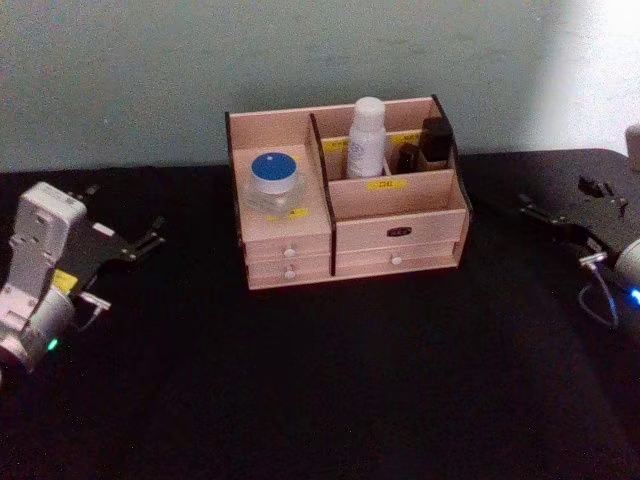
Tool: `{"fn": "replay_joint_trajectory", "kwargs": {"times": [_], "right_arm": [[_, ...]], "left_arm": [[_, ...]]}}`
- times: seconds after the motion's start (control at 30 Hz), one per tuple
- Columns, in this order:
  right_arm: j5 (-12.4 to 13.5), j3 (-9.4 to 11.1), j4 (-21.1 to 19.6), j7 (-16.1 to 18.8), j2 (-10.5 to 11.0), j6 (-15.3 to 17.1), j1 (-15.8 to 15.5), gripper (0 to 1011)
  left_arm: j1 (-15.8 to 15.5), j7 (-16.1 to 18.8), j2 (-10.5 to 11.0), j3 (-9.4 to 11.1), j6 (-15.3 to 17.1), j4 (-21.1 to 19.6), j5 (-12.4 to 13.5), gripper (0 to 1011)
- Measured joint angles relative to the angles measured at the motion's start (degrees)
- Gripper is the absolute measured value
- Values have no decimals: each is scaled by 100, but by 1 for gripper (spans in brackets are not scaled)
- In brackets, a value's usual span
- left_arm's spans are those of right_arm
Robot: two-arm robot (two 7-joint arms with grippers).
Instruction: Pick up the facial cleanser and watermelon frost from the table and place them into the tiered storage box.
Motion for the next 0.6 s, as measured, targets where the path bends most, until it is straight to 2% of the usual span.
{"fn": "replay_joint_trajectory", "kwargs": {"times": [0.17,0.6], "right_arm": [[-113,-27,231,-96,-244,-62,36,1000],[-109,-31,206,-86,-208,-55,41,1000]], "left_arm": [[0,0,0,0,0,0,0,1001],[0,0,0,0,0,0,0,1001]]}}
